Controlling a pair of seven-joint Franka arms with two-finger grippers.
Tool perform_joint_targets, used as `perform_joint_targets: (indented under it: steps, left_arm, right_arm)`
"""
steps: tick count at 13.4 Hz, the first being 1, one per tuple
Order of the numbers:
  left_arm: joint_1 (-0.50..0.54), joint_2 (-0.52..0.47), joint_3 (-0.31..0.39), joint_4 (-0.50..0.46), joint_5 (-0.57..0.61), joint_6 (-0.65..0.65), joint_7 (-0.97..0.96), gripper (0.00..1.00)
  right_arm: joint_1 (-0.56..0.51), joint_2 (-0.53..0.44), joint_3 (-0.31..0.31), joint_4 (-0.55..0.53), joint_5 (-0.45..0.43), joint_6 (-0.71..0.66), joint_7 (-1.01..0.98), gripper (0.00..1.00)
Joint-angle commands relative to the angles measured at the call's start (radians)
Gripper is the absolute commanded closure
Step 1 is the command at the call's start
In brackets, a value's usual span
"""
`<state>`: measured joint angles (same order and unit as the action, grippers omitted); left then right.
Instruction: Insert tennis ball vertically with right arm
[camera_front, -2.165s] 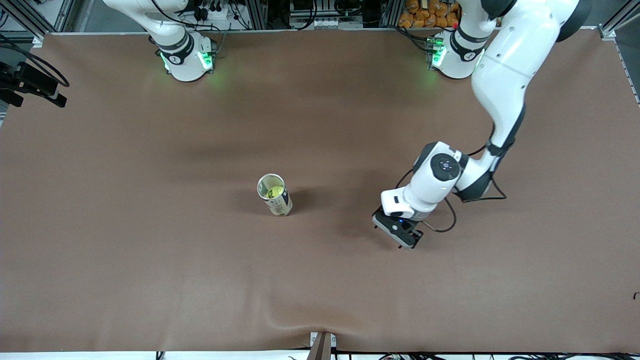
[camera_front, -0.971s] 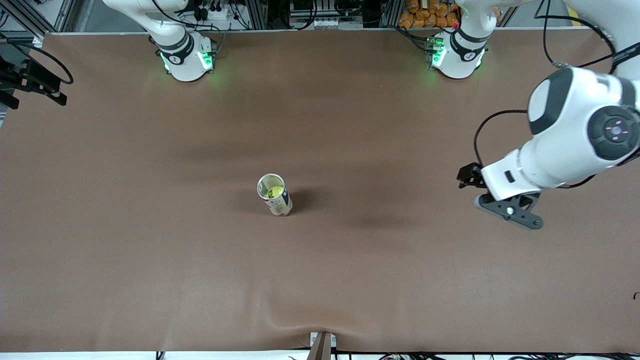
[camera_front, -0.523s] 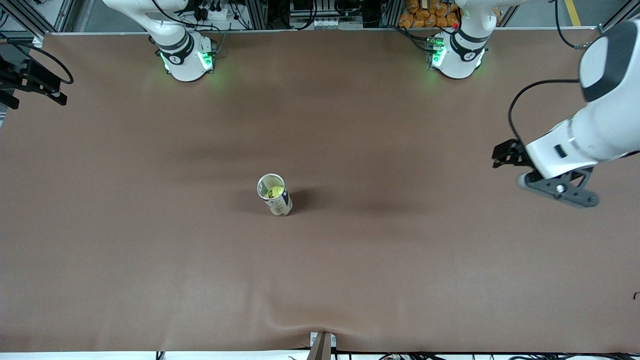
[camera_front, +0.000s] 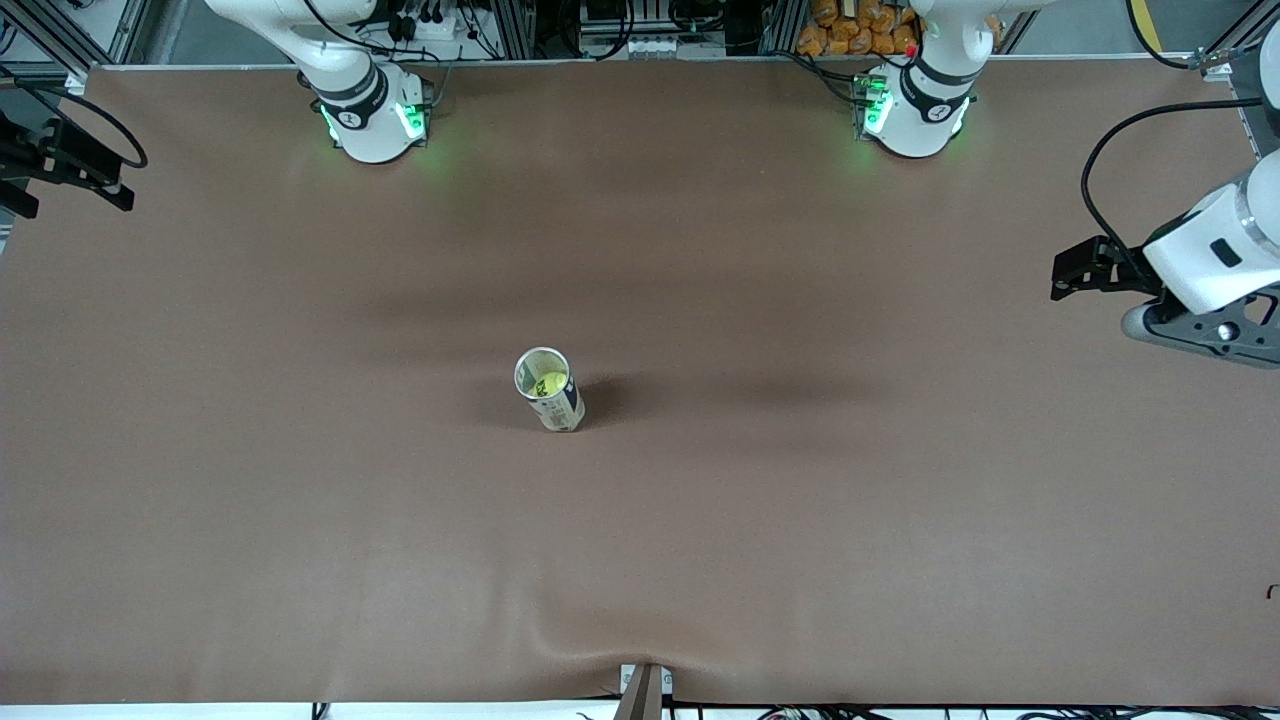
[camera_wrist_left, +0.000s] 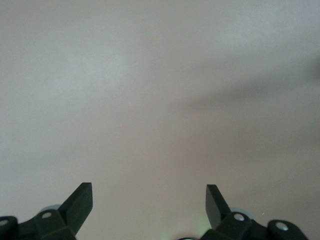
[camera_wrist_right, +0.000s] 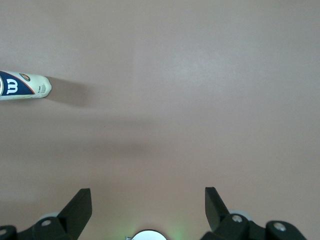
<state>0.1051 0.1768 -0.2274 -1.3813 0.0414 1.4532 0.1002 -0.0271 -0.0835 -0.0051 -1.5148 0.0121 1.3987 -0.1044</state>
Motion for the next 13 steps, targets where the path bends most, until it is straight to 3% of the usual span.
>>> perform_joint_targets:
  steps: [1,5,6,12,13]
  left_arm:
    - [-0.004,-0.075,0.014,-0.008,-0.018,0.001,-0.104,0.0]
    - [-0.027,-0.222,0.023,-0.209,-0.017,0.142,-0.174,0.0]
    - [-0.048,-0.244,0.057,-0.231,-0.017,0.147,-0.195,0.0]
    - [-0.238,-0.264,0.269,-0.231,-0.015,0.101,-0.283,0.0]
    - [-0.242,-0.264,0.272,-0.222,-0.015,0.084,-0.292,0.0]
  right_arm:
    - [0.004,-0.024,0.001,-0.022,-0.014,0.002,-0.009,0.0]
    - [0.004,-0.024,0.001,-0.022,-0.014,0.002,-0.009,0.0]
    - [0.004,-0.024,0.001,-0.022,-0.014,0.002,-0.009,0.0]
    - [0.004,-0.024,0.001,-0.022,-0.012,0.002,-0.009,0.0]
    - [0.004,-0.024,0.001,-0.022,-0.012,0.002,-0.009,0.0]
